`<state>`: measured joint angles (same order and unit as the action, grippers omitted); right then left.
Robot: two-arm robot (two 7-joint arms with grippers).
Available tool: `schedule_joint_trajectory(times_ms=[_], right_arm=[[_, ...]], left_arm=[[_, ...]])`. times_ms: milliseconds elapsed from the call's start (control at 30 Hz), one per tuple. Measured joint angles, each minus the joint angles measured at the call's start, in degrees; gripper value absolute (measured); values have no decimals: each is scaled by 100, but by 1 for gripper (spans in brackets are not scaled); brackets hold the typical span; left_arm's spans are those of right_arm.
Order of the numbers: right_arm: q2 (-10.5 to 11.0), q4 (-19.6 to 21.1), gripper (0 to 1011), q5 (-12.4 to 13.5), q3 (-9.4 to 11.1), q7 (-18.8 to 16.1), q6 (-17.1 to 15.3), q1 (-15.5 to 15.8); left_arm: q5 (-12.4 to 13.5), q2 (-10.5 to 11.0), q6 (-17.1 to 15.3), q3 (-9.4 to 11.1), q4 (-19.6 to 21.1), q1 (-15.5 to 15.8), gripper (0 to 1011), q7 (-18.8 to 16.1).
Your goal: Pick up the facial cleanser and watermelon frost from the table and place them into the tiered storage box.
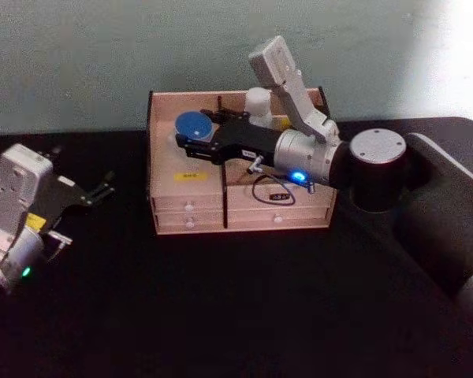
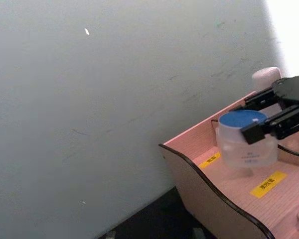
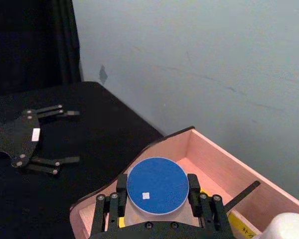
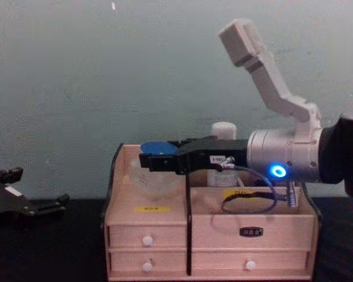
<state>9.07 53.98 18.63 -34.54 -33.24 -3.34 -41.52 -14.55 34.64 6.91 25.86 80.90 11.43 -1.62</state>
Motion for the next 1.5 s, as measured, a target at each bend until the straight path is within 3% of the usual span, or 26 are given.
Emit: schedule_joint_trajectory(times_ms=[400, 1100, 1500], right_arm=[[-185, -419, 720, -106, 22, -114, 91, -110], [-200, -411, 721, -201, 19, -98, 64, -95], [-201, -413, 1002, -189, 20, -98, 60, -95]], left_arm=[[0, 0, 0, 0, 0, 0, 1001, 0], [0, 0, 0, 0, 0, 0, 1001, 0], [0, 0, 0, 0, 0, -1, 1001, 0]])
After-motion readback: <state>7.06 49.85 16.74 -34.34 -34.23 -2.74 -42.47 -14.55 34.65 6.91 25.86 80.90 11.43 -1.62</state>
